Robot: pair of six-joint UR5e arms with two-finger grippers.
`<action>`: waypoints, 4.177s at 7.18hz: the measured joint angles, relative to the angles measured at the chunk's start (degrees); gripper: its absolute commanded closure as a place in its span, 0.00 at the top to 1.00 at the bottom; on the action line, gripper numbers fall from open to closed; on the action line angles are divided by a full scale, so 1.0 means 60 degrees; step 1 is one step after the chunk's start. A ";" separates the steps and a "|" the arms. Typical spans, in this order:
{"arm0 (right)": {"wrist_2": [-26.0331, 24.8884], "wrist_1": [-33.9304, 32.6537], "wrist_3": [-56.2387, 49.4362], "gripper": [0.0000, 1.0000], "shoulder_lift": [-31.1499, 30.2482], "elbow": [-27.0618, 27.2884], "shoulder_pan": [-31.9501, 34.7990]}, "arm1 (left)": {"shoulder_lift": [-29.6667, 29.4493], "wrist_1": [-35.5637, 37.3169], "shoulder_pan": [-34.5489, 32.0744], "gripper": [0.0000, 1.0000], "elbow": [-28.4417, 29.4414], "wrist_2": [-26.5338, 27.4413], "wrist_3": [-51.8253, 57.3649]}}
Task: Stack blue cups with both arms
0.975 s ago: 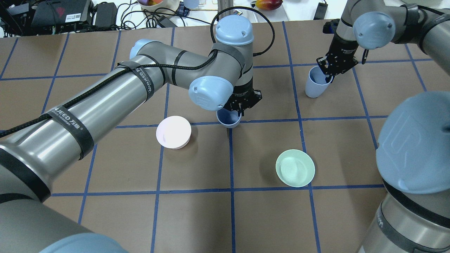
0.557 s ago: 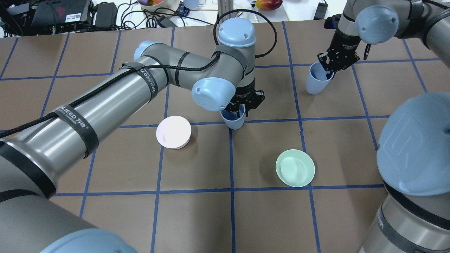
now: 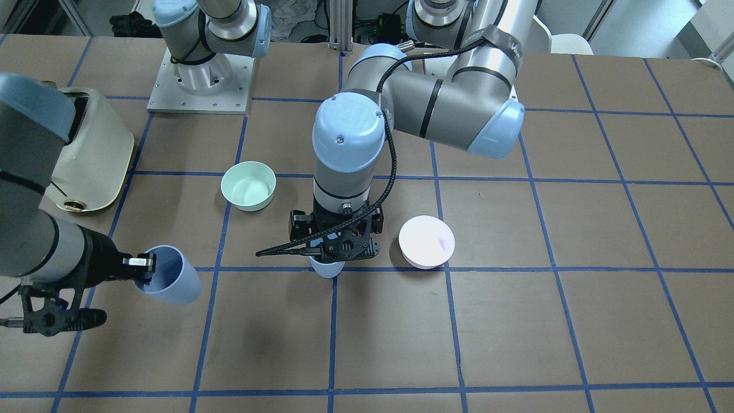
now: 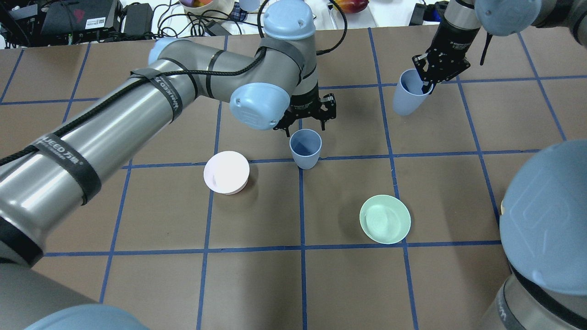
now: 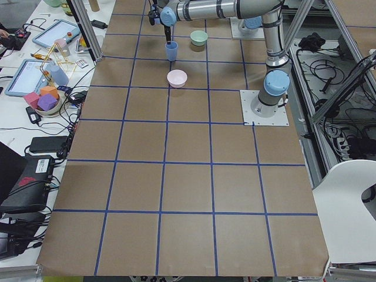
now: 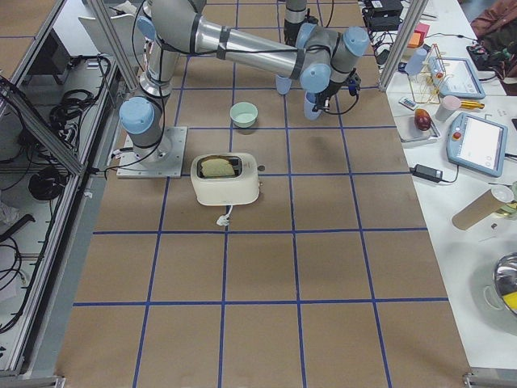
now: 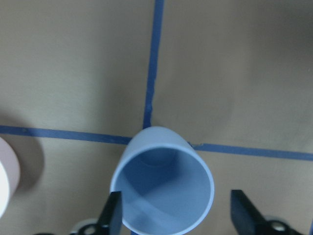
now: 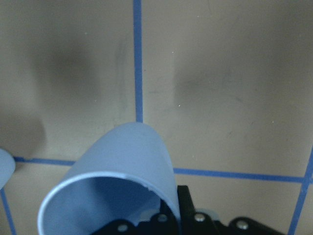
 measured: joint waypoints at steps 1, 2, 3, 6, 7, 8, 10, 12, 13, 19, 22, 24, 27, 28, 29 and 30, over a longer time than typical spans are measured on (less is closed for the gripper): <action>0.0003 0.0296 0.0160 0.00 -0.0506 0.0018 0.0384 | 0.0515 -0.0760 0.0200 1.00 0.0105 0.0009 0.0746; 0.0016 0.0401 0.0431 0.00 -0.0827 0.0028 0.0779 | 0.1093 -0.1529 0.0438 1.00 0.0138 0.0012 0.1468; 0.0037 0.0444 0.0697 0.00 -0.1052 0.0049 0.1199 | 0.1708 -0.2398 0.0742 1.00 0.0141 0.0018 0.2028; 0.0053 0.0284 0.2398 0.00 -0.1138 0.0199 0.2361 | 0.3208 -0.4091 0.1973 0.97 -0.0129 0.0031 0.2621; 0.0067 0.0079 0.2904 0.00 -0.1052 0.0295 0.2663 | 0.3471 -0.3912 0.2292 0.98 -0.0321 0.0161 0.2654; 0.0084 -0.0259 0.3346 0.00 -0.0938 0.0399 0.2908 | 0.3619 -0.3154 0.2472 1.00 -0.0632 0.0514 0.2734; 0.0183 -0.0985 0.3864 0.00 -0.0570 0.0507 0.3260 | 0.3707 -0.1667 0.2578 1.00 -0.1149 0.0993 0.3013; 0.0243 -0.1159 0.4099 0.00 -0.0244 0.0539 0.3510 | 0.3700 -0.1287 0.2594 1.00 -0.1247 0.1020 0.3101; 0.0245 -0.1157 0.4200 0.00 -0.0173 0.0560 0.3551 | 0.3696 -0.1245 0.2598 1.00 -0.1242 0.1014 0.3110; 0.0260 -0.1284 0.4237 1.00 -0.0168 0.1138 0.3554 | 0.3669 -0.1223 0.2601 1.00 -0.1205 0.0985 0.3108; 0.0235 -0.1688 0.4181 1.00 -0.0170 0.1111 0.3522 | 0.3703 -0.1223 0.2605 1.00 -0.1224 0.1035 0.3114; 0.0088 -0.1616 0.4133 1.00 -0.0368 0.0828 0.3311 | 0.3718 -0.1223 0.2613 1.00 -0.1252 0.1044 0.3115; -0.1152 -0.1109 0.3470 1.00 -0.1240 0.0650 0.1960 | 0.3721 -0.1223 0.2613 1.00 -0.1272 0.1046 0.3115; -0.1335 -0.0482 0.2979 1.00 -0.1659 0.0663 0.1602 | 0.3721 -0.1223 0.2607 1.00 -0.1275 0.1044 0.3115; -0.1398 0.0049 0.2392 1.00 -0.2034 0.0696 0.1426 | 0.3721 -0.1223 0.2602 1.00 -0.1277 0.1041 0.3115; -0.1417 0.0356 0.1871 1.00 -0.2340 0.0768 0.1344 | 0.3721 -0.1223 0.2602 1.00 -0.1277 0.1041 0.3115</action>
